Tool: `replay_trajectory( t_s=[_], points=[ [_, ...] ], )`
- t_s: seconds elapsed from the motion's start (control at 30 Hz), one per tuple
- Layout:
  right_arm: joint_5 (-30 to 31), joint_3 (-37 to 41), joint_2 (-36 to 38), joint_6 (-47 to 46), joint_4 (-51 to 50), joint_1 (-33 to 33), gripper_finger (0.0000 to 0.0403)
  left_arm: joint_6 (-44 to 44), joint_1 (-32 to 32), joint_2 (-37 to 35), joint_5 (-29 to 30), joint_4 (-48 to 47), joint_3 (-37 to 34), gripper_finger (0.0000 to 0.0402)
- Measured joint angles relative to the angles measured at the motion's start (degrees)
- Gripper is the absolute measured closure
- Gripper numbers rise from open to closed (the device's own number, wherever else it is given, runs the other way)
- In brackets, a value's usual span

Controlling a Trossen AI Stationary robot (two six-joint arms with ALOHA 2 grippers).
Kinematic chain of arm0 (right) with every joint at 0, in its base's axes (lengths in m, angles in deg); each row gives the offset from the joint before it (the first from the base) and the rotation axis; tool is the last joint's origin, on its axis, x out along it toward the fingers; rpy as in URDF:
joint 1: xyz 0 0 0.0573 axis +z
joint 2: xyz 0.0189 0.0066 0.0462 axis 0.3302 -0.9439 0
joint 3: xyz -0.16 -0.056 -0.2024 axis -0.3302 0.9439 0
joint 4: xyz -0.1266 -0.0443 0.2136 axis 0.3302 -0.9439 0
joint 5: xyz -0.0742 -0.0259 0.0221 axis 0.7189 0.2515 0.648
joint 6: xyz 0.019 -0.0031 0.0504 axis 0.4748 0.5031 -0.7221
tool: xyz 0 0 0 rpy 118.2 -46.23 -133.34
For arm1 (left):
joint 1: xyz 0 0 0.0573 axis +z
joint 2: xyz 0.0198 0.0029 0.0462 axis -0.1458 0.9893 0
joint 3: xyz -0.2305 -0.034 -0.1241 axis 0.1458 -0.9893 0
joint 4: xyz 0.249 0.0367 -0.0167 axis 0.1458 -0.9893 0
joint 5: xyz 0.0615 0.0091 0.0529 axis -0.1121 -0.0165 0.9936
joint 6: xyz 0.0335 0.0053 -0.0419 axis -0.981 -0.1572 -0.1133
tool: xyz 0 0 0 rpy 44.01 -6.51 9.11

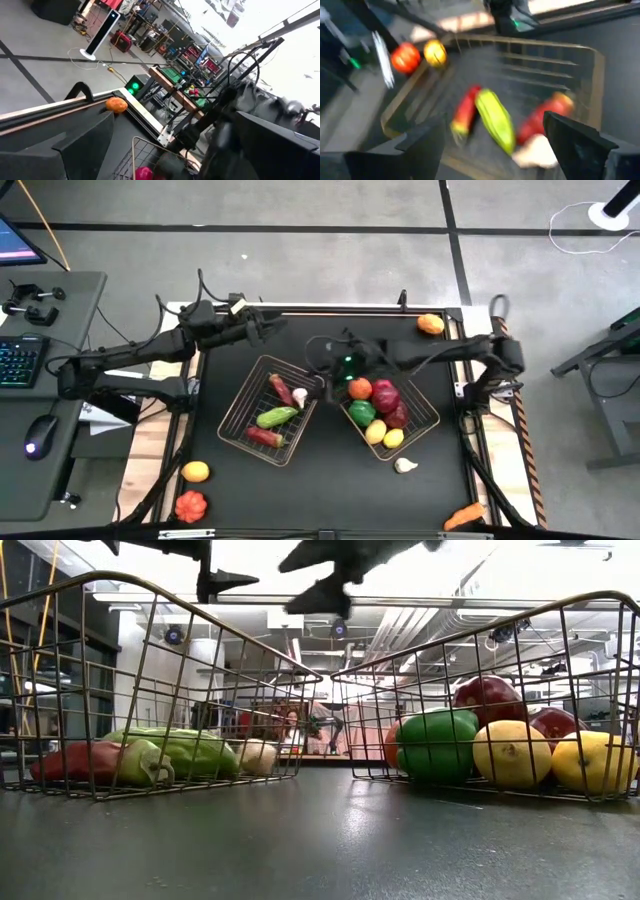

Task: Sort produce into baskets
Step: Put the garlic into the left basket

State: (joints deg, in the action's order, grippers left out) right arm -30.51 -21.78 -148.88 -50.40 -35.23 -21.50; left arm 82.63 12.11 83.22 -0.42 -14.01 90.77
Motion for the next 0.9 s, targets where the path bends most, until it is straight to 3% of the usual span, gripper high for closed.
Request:
replay_trajectory(
  t_s=[0.13,0.27,0.37,0.5,0.7,0.9],
  points=[
    [5.25,0.94,8.34,5.08,-15.63,0.07,0.0082,-0.75,0.01,0.00,0.01,-1.37,0.00,0.0004],
    [11.16,4.61,19.63,0.23,-28.57,2.40,0.0082,-2.08,0.00,0.00,0.00,-2.79,0.00,0.0004],
    [16.89,8.24,28.39,-9.96,-35.19,8.20,0.0082,-2.14,0.02,0.00,0.00,-3.46,0.00,0.0004],
    [23.73,12.76,36.08,-31.20,-40.43,21.67,0.0082,-1.81,0.03,0.00,0.00,-3.37,0.00,0.0004],
    [26.48,14.30,31.11,-58.30,-45.21,43.10,0.0082,-1.35,0.07,0.00,0.00,-3.39,0.00,0.0004],
    [22.28,14.32,18.26,-69.56,-43.94,55.84,0.0082,-1.24,0.11,0.00,0.01,-3.39,0.00,0.0004]
  ],
)
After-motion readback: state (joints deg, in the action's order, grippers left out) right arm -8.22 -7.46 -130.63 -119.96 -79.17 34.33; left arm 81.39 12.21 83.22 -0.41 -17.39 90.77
